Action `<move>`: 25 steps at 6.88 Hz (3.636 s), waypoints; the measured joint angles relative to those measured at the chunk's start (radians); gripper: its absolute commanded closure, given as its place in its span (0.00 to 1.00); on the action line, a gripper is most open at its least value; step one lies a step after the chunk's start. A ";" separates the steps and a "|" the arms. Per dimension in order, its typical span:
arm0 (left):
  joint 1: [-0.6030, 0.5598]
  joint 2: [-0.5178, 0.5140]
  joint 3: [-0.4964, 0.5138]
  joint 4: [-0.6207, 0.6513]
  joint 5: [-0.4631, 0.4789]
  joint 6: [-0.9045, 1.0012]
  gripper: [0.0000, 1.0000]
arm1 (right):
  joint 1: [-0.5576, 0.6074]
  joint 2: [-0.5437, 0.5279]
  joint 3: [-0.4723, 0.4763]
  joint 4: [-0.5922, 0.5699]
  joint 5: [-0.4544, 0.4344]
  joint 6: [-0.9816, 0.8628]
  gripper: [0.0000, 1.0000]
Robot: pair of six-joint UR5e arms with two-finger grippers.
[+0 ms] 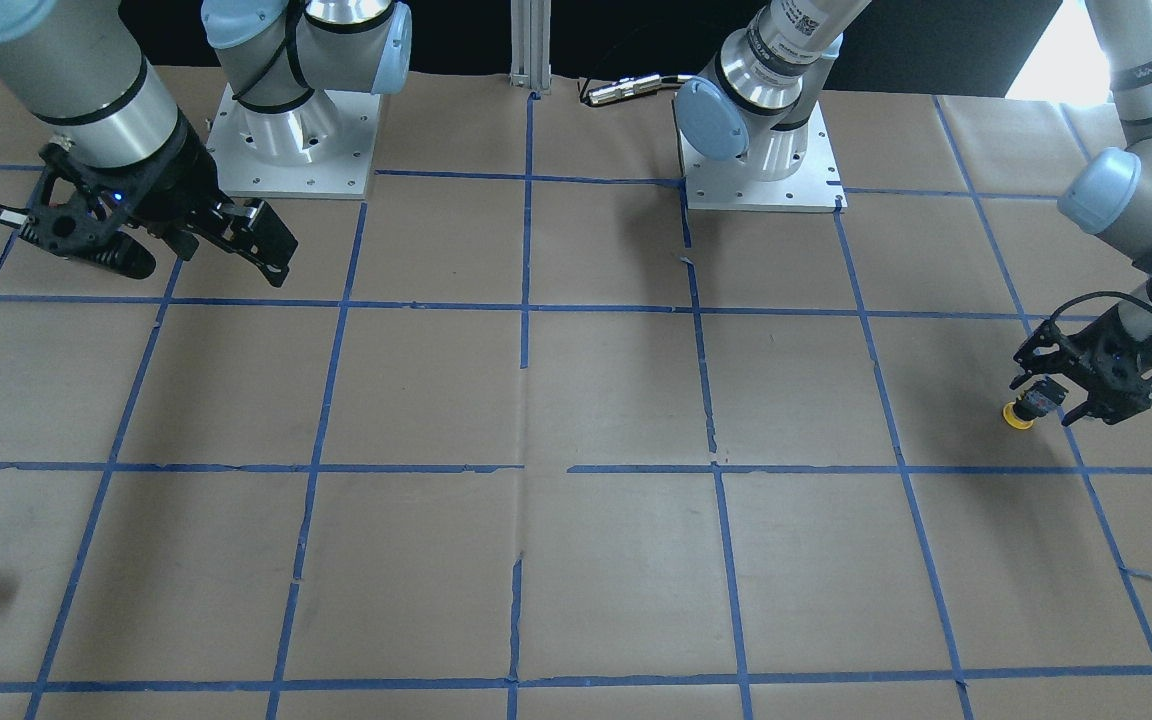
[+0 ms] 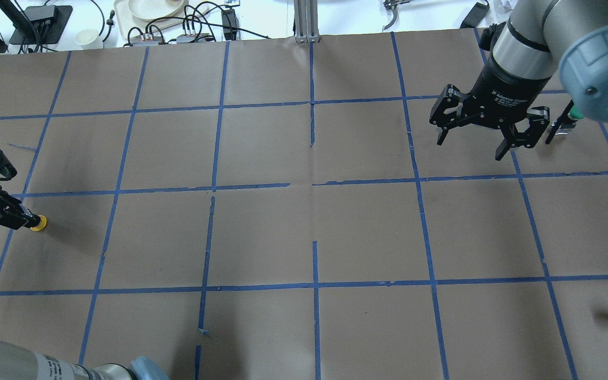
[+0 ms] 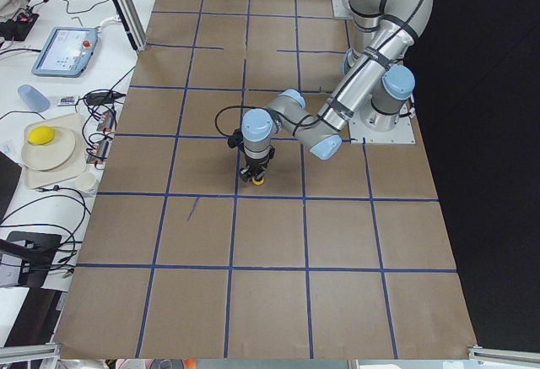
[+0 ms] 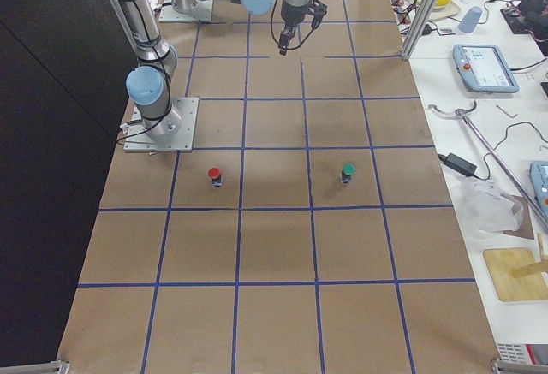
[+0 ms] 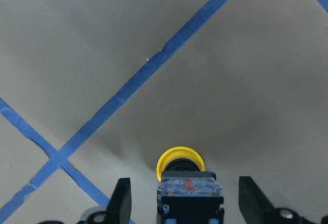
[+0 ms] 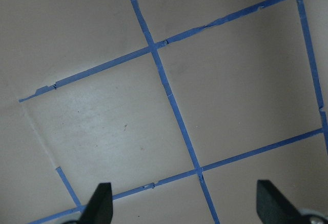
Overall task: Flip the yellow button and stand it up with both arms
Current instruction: 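Close the left gripper on the yellow button's base, then lift the yellow button and carry it toward the table center with the left gripper, then bring the open right gripper to the yellow cap while the left gripper holds it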
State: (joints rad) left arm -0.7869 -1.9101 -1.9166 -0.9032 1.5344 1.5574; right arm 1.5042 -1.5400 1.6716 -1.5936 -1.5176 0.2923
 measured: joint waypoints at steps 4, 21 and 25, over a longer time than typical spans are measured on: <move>-0.019 0.025 0.002 -0.011 -0.011 -0.006 0.86 | -0.003 0.088 -0.003 -0.062 0.003 0.013 0.00; -0.731 0.367 -0.015 -1.161 -1.632 -0.708 0.86 | -0.133 -0.036 -0.079 0.019 0.772 0.651 0.01; -0.742 0.355 -0.022 -1.154 -1.652 -0.698 0.86 | -0.067 -0.092 -0.009 0.144 0.871 0.695 0.01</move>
State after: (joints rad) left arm -1.5287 -1.5553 -1.9389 -2.0577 -0.1179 0.8590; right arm 1.4372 -1.6324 1.6627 -1.4494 -0.6468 0.9873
